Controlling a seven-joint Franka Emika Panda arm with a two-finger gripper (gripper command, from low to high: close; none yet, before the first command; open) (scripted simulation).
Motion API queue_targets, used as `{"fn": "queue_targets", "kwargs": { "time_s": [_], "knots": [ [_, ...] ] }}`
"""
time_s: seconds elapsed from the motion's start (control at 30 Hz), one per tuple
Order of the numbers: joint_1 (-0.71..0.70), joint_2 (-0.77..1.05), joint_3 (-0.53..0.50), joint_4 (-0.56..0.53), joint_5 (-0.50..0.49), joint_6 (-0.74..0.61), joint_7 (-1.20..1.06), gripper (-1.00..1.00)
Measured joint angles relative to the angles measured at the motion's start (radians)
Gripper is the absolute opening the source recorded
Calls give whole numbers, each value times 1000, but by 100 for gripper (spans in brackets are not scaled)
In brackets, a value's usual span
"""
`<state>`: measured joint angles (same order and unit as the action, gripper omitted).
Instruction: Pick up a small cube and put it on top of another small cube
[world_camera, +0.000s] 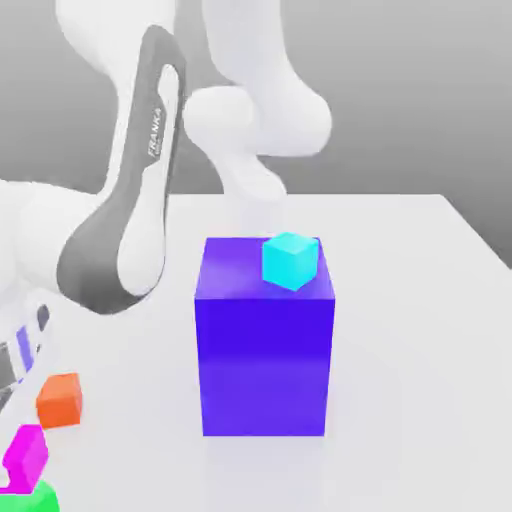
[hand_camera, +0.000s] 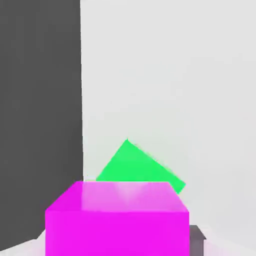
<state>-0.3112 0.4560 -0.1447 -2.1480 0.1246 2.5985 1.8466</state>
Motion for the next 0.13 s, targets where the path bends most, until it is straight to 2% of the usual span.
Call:
{"fn": "queue_targets", "kwargs": {
  "time_s": [0.13],
  "knots": [
    [0,0,0,0,0,0,0,100]
  ]
}}
